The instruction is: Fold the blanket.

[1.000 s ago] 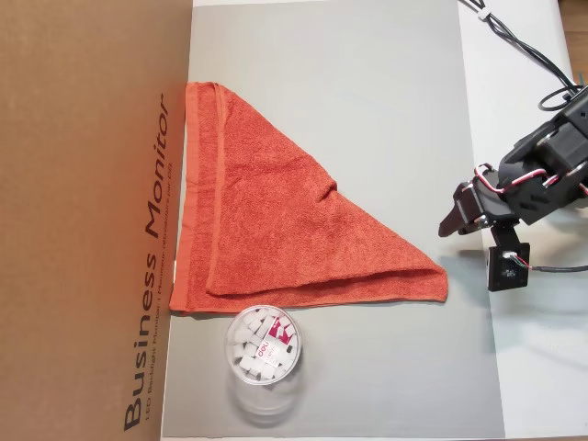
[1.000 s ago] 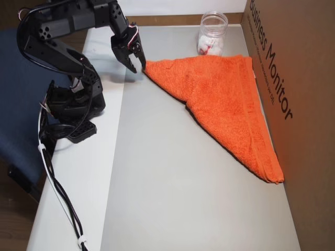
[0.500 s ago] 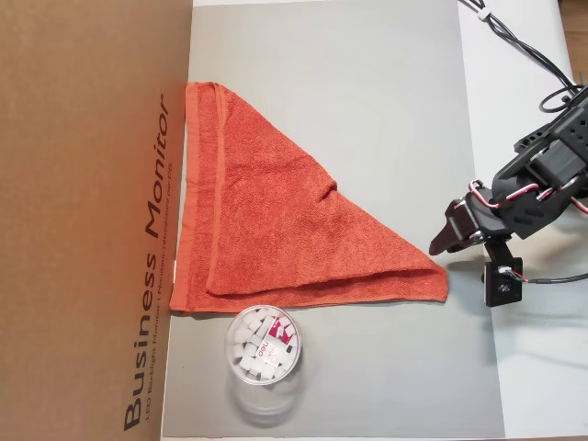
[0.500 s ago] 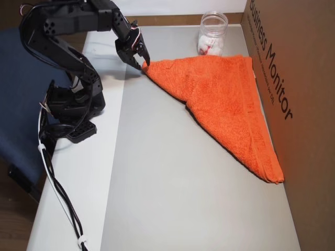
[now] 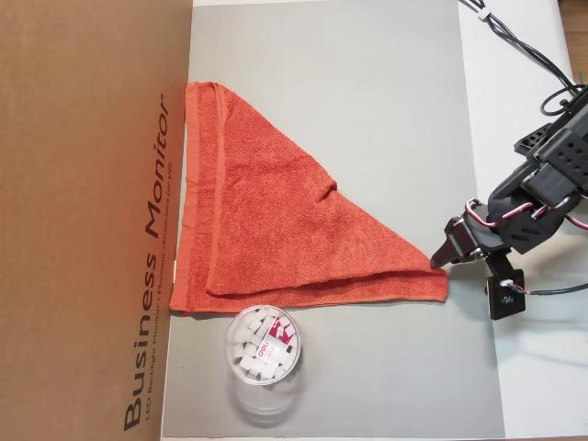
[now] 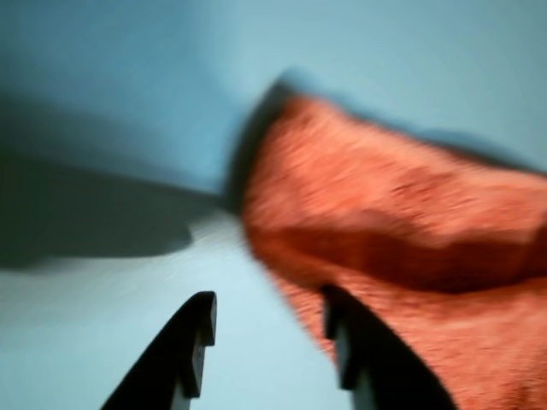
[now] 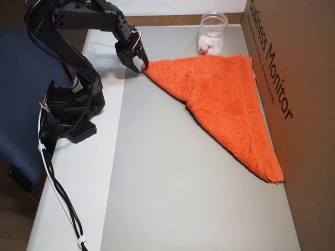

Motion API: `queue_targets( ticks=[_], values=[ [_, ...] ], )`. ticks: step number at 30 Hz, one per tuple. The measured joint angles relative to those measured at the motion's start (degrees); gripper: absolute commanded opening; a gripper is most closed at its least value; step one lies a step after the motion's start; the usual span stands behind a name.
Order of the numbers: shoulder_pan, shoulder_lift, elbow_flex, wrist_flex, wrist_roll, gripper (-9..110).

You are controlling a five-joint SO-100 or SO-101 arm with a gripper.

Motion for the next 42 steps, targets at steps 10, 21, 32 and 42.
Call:
queue_targets(
  ticks=[10, 21, 32, 42],
  values=[
    [0.44, -4.75, 0.0, -6.77, 0.0, 17],
    [0.26, -5.27, 0.0, -1.85, 2.46, 17],
    [0.79, -15.03, -9.05, -1.58, 3.43, 14],
    [0.88, -18.19, -13.18, -2.37, 2.72, 0]
  ],
)
